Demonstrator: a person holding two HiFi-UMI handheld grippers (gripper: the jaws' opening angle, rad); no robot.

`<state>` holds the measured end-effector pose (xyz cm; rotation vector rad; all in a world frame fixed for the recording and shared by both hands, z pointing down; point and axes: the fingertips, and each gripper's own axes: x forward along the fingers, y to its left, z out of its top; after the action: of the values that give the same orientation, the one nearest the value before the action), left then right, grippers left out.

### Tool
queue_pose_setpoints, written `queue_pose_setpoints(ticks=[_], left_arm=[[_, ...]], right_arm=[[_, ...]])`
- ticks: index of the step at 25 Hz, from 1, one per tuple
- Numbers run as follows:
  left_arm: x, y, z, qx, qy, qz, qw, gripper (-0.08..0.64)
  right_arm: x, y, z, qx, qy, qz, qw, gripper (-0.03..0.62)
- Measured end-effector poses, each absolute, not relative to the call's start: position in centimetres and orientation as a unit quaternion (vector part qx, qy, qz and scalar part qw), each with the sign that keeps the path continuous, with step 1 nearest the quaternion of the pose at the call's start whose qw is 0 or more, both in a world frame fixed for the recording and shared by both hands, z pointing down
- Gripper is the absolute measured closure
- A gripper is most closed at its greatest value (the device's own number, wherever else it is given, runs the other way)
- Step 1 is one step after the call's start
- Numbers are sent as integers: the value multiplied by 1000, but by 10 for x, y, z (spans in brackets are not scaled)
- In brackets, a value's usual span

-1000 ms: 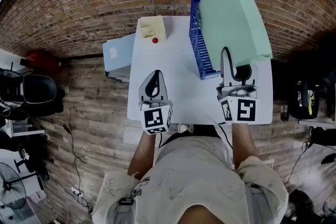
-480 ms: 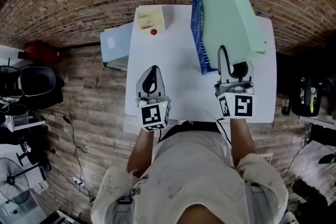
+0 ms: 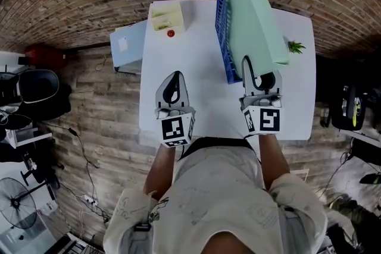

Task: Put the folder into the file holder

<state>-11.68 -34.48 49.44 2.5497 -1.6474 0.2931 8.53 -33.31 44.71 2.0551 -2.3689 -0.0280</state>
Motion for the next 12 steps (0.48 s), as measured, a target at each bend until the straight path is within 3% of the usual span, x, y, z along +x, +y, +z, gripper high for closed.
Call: queue_pose_setpoints(ticks=[12], left_arm=[[-104,-352,505,835,-537,105,60,548]], right_arm=[[83,-333,492,641,-764,12,68,416]])
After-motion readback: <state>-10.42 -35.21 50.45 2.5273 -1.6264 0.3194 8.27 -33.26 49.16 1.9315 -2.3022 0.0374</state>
